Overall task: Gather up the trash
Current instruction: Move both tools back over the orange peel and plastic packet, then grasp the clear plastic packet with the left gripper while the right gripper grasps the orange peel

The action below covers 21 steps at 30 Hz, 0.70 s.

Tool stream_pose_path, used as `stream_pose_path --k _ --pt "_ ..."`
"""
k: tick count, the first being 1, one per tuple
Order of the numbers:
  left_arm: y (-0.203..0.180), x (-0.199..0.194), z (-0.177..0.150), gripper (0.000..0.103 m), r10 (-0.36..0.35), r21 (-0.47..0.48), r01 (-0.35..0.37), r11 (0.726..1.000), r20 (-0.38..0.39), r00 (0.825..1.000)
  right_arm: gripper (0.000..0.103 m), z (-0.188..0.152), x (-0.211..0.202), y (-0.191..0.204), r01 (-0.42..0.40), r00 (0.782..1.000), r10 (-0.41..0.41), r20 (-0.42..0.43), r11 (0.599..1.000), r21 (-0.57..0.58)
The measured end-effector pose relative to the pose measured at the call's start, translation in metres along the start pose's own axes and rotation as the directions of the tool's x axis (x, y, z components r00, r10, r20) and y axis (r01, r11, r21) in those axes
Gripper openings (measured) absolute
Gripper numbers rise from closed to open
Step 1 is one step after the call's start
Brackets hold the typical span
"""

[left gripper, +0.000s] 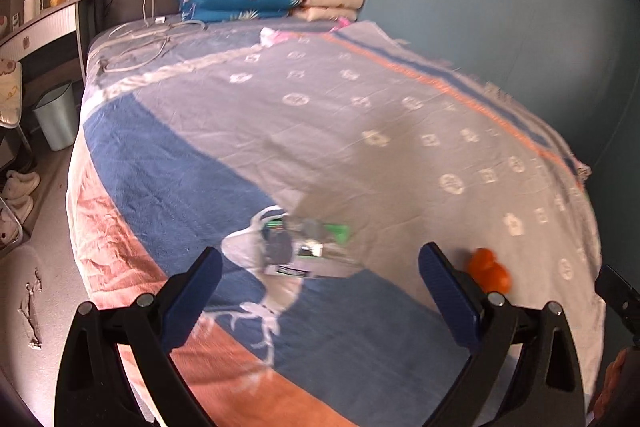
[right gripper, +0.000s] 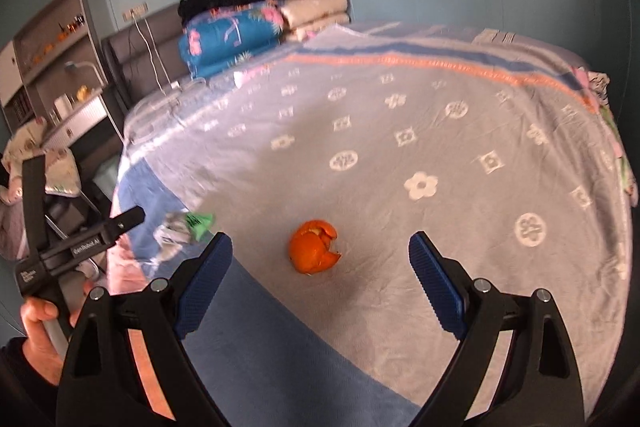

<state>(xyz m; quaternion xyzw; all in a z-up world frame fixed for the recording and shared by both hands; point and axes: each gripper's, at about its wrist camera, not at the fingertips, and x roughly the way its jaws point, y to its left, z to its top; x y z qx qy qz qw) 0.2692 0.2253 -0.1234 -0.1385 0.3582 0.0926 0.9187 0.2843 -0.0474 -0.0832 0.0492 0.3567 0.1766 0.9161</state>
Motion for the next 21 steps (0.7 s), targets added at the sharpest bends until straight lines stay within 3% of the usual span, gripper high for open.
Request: stream_pose_path --k 5,18,21 --pt "0.013 0.034 -0.001 0.095 0.010 -0.006 -0.010 1.000 -0.032 0.999 0.086 -0.010 0.055 0.011 0.082 0.994 -0.085 -0.064 0.995 -0.051" --pt "0.011 0.106 0.007 0.094 -0.013 0.015 0.015 1.000 -0.116 0.993 0.086 -0.013 0.139 0.017 0.076 0.984 -0.086 -0.158 0.995 -0.066" --pt "0.006 0.112 0.007 0.078 -0.035 0.041 0.040 0.998 -0.124 0.992 0.077 -0.014 0.152 0.019 0.063 0.979 -0.076 -0.189 0.995 -0.073"
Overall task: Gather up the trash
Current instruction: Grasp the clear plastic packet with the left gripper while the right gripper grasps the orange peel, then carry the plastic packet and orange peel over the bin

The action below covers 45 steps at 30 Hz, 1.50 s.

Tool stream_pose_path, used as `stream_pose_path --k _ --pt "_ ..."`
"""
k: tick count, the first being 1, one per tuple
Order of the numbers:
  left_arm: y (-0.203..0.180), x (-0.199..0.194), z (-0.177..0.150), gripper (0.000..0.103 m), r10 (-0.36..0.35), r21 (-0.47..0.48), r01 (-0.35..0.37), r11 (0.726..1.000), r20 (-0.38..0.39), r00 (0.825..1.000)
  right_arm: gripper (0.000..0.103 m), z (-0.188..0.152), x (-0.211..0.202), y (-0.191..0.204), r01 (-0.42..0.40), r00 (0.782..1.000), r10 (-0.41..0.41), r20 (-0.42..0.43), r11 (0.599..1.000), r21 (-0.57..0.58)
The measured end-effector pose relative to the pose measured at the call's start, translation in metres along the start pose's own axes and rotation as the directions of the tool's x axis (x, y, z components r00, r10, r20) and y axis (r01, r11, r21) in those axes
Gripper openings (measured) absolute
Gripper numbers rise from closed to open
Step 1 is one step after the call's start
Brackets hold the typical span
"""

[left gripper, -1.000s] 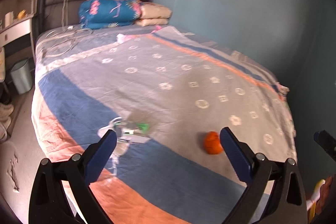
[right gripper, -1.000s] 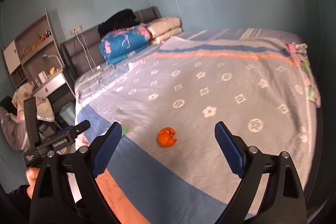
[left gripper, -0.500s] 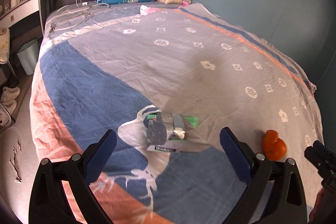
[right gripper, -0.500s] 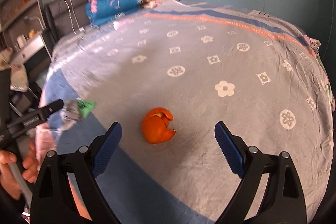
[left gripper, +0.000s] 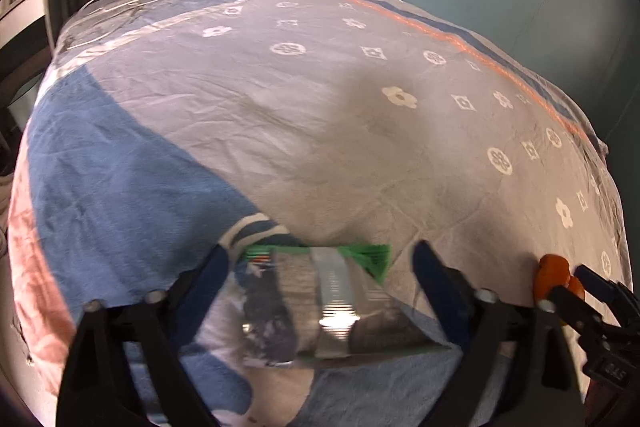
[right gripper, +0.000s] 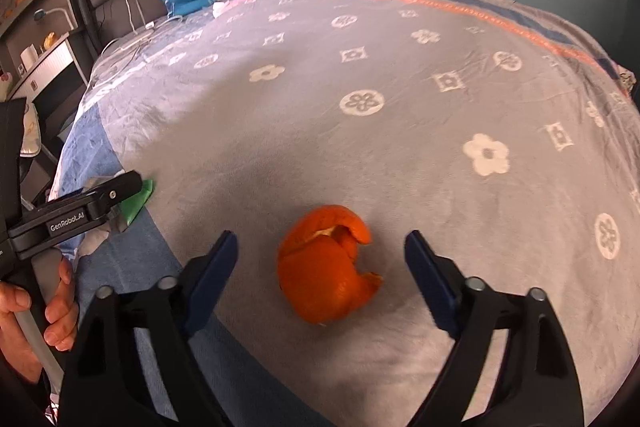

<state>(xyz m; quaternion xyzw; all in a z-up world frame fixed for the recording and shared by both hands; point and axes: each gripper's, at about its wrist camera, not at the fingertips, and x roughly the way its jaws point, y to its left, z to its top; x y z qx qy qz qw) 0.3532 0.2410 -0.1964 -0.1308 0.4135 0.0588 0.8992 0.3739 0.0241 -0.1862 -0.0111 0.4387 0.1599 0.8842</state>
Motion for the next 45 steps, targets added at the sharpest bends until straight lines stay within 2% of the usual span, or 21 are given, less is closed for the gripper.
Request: stream_pose_path --k 2,5,7,8,15,19,25,34,45 --pt "-0.003 0.003 -0.002 0.067 -0.007 0.020 0.007 1.000 -0.003 1.000 0.063 0.001 0.005 0.002 0.000 1.000 0.000 -0.016 1.000 -0.004" --pt "-0.003 0.003 -0.003 0.045 -0.030 0.018 0.030 0.999 0.000 1.000 0.043 0.000 0.016 0.002 0.000 0.999 0.001 -0.048 1.000 0.009" --pt "-0.002 0.003 -0.004 0.043 -0.041 0.014 0.041 0.999 0.002 0.999 0.042 0.000 0.018 0.001 -0.006 0.999 0.007 -0.047 1.000 0.019" --pt "-0.003 0.002 -0.004 0.036 -0.043 0.014 0.043 0.999 0.006 0.999 0.039 0.000 0.019 0.003 -0.006 0.999 0.006 -0.044 1.000 0.014" --pt "-0.003 -0.010 -0.005 0.033 -0.065 0.003 0.065 0.998 0.026 0.998 0.029 0.001 0.016 0.003 -0.026 0.999 0.027 -0.041 0.999 0.027" --pt "-0.010 -0.036 -0.008 0.033 -0.078 0.023 0.076 0.997 0.064 0.995 0.028 0.005 -0.010 0.003 -0.055 0.998 0.056 -0.001 0.998 0.038" --pt "-0.034 -0.097 -0.013 0.033 -0.117 0.082 0.106 0.991 0.144 0.983 0.028 0.004 -0.069 0.008 -0.102 0.993 0.102 0.063 0.995 0.001" --pt "-0.075 -0.188 -0.022 0.033 -0.164 0.146 0.133 0.980 0.229 0.959 0.028 -0.017 -0.166 0.002 -0.087 0.986 0.094 0.140 0.995 -0.055" --pt "-0.129 -0.284 -0.048 0.033 -0.262 0.239 0.193 0.952 0.309 0.914 0.028 -0.057 -0.272 -0.031 -0.073 0.968 0.077 0.239 0.997 -0.022"
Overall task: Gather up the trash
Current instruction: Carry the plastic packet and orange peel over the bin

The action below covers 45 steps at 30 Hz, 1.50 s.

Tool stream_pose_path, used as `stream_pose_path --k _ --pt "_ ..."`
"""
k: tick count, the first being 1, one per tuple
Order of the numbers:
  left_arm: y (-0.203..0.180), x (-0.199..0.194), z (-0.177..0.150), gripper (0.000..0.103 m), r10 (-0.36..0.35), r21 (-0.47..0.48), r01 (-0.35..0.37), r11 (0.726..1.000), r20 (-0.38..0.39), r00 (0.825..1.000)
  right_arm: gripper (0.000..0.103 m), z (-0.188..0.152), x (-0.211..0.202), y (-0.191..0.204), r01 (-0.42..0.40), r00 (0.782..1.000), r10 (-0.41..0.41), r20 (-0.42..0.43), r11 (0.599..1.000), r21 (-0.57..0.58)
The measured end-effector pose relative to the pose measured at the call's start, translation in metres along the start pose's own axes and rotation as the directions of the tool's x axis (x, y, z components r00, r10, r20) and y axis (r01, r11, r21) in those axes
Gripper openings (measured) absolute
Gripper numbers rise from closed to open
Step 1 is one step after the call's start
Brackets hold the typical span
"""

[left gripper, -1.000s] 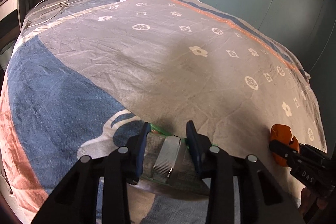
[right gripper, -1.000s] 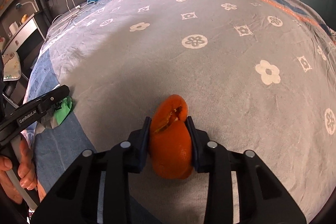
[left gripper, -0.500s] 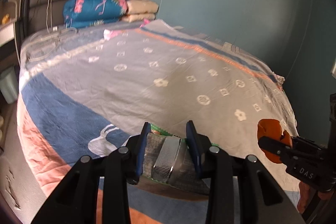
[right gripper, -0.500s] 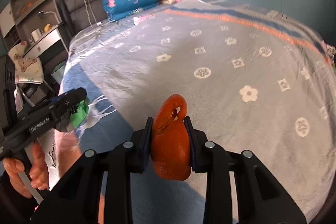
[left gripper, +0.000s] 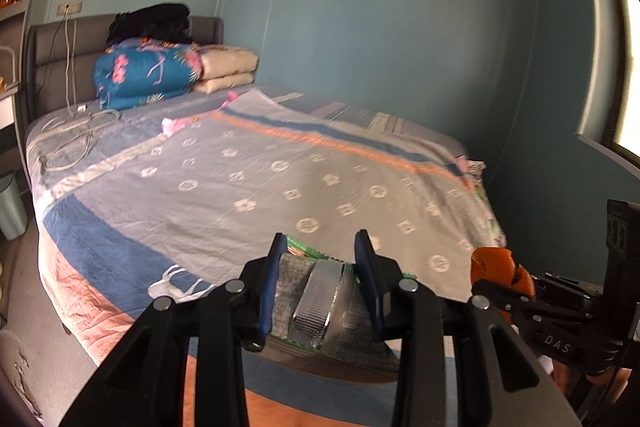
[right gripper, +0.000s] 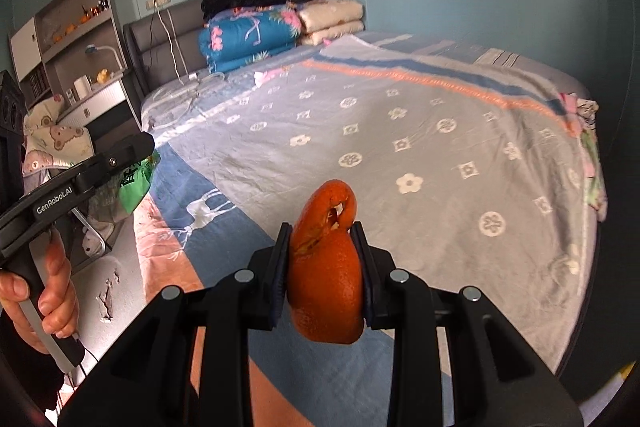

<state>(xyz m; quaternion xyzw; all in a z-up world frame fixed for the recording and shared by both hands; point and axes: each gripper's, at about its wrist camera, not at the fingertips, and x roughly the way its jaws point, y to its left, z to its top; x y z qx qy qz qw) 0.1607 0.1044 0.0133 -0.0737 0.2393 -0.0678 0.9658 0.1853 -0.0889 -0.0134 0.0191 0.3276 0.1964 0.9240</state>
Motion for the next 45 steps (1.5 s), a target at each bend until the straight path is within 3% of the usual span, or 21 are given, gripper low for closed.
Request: stream_pose_path --k 10,21,37,45 --pt "-0.064 -0.050 0.008 0.033 -0.075 0.075 0.071 0.995 0.060 0.995 0.028 -0.014 -0.091 -0.028 0.026 0.994 -0.028 0.101 0.999 0.026" --pt "-0.126 -0.087 0.008 0.033 -0.158 0.162 0.141 0.977 0.093 0.983 0.028 -0.033 -0.165 -0.060 0.074 0.981 -0.087 0.176 0.994 0.076" --pt "-0.203 -0.110 -0.001 0.033 -0.283 0.263 0.252 0.931 0.088 0.955 0.028 -0.072 -0.266 -0.117 0.210 0.934 -0.258 0.248 0.956 0.204" --pt "-0.242 -0.111 -0.009 0.033 -0.341 0.296 0.309 0.904 0.064 0.938 0.029 -0.098 -0.302 -0.145 0.326 0.890 -0.396 0.225 0.899 0.292"
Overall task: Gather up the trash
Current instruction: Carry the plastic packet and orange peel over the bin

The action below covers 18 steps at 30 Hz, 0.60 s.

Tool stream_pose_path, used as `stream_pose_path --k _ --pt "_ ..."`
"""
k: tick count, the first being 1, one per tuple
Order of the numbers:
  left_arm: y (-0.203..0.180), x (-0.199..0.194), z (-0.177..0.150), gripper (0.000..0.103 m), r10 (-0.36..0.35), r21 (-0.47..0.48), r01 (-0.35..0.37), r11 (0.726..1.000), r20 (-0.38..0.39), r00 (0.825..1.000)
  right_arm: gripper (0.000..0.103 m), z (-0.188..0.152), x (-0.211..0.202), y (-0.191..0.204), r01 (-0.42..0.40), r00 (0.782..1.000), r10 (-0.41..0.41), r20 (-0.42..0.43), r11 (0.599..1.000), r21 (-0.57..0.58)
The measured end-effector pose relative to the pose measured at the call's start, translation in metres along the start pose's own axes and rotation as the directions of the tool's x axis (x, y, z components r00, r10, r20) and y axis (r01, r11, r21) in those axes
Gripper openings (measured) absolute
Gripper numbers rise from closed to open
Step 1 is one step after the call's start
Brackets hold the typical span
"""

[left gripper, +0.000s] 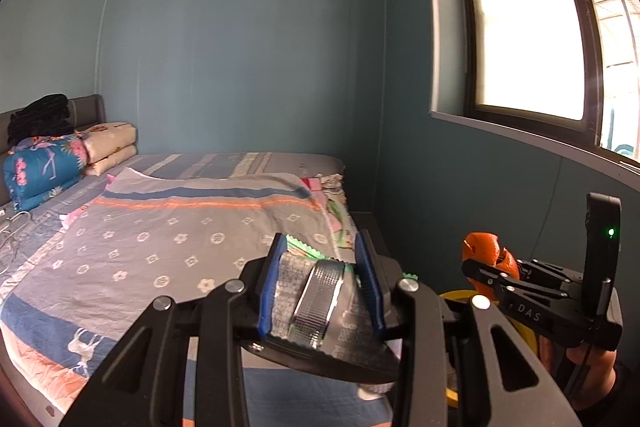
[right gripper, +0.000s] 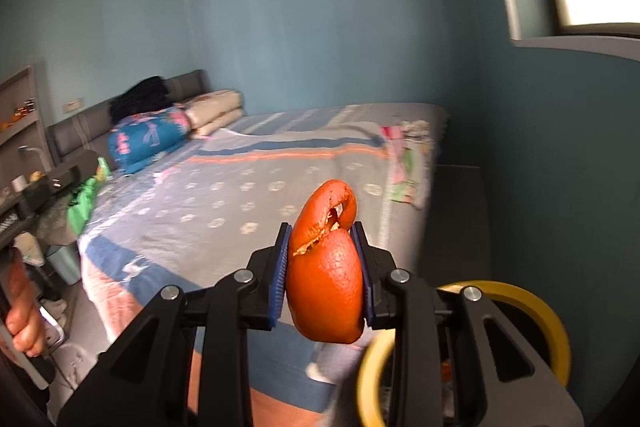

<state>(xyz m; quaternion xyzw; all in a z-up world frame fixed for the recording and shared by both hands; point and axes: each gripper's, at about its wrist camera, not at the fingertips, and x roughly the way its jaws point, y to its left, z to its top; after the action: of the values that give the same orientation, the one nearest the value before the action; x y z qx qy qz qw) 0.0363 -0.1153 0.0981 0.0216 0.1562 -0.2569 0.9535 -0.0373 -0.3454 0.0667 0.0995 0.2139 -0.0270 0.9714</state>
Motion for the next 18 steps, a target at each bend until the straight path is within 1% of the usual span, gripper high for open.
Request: stream_pose_path --k 3,7,12,18 --pt "-0.015 0.008 0.000 0.033 -0.024 0.009 0.024 1.000 -0.008 1.000 0.029 -0.003 -0.004 -0.018 0.032 0.999 -0.032 0.000 0.999 0.026" --pt "-0.031 0.021 0.000 0.033 -0.057 0.014 0.057 0.998 -0.026 0.998 0.029 -0.006 -0.014 -0.038 0.085 0.996 -0.086 0.018 0.996 0.031" --pt "-0.055 0.037 -0.002 0.033 -0.094 0.030 0.096 0.995 -0.044 0.995 0.029 -0.007 -0.019 -0.057 0.138 0.990 -0.139 0.007 0.989 0.048" --pt "-0.078 0.073 -0.008 0.033 -0.159 0.020 0.163 0.986 -0.123 0.980 0.029 -0.012 -0.019 -0.087 0.194 0.981 -0.191 -0.038 0.978 0.082"
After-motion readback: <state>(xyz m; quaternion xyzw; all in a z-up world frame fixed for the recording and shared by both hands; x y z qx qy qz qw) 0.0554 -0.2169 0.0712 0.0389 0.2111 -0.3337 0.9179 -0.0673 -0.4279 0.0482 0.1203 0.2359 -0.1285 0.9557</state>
